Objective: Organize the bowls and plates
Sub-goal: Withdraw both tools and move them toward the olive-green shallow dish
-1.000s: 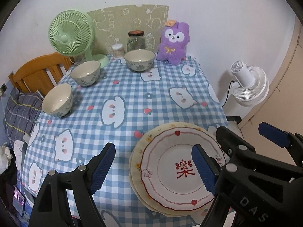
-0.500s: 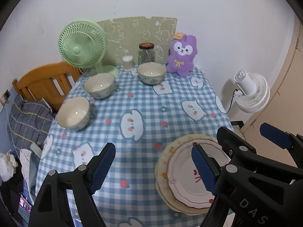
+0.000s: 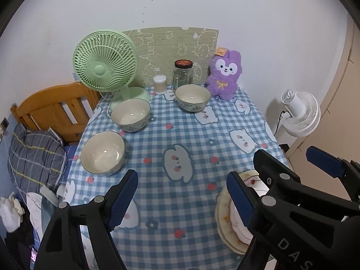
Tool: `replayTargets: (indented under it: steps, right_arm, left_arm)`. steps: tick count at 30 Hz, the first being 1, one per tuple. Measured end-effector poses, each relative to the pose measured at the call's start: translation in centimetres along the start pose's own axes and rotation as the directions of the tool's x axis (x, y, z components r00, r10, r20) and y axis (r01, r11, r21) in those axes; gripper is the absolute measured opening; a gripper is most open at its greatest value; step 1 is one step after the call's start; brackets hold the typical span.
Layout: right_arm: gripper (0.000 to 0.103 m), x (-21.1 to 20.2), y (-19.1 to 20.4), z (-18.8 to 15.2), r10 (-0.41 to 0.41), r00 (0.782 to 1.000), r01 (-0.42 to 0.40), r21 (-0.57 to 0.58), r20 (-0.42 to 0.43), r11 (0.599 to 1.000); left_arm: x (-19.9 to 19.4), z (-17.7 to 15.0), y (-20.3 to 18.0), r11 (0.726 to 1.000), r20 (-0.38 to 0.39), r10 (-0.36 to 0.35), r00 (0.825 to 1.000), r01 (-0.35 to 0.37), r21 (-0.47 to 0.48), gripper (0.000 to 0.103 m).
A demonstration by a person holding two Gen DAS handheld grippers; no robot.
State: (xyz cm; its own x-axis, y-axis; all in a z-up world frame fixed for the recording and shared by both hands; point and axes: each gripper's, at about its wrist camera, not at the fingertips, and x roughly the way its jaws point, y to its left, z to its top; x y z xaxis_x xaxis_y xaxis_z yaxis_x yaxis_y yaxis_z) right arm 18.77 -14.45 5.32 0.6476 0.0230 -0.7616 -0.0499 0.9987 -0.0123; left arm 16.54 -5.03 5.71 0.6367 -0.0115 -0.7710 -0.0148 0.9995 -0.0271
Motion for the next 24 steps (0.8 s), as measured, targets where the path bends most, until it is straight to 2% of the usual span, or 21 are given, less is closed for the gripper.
replayTargets:
  steps: [17, 24]
  right_arm:
    - [0.080, 2.3, 9.9, 1.9, 0.016, 1.000, -0.016, 0.022, -0.010, 1.000]
    - [0.080, 3.5, 12.8, 2.8, 0.010, 1.000, -0.010, 0.017, -0.005, 1.000]
  left_arm:
    - [1.9, 2.1, 9.5, 1.000, -0.012, -0.002, 1.000, 0.002, 0.010, 0.080]
    - [3.0, 2.7, 12.5, 1.000, -0.006, 0.011, 1.000, -0.010, 0.023, 0.080]
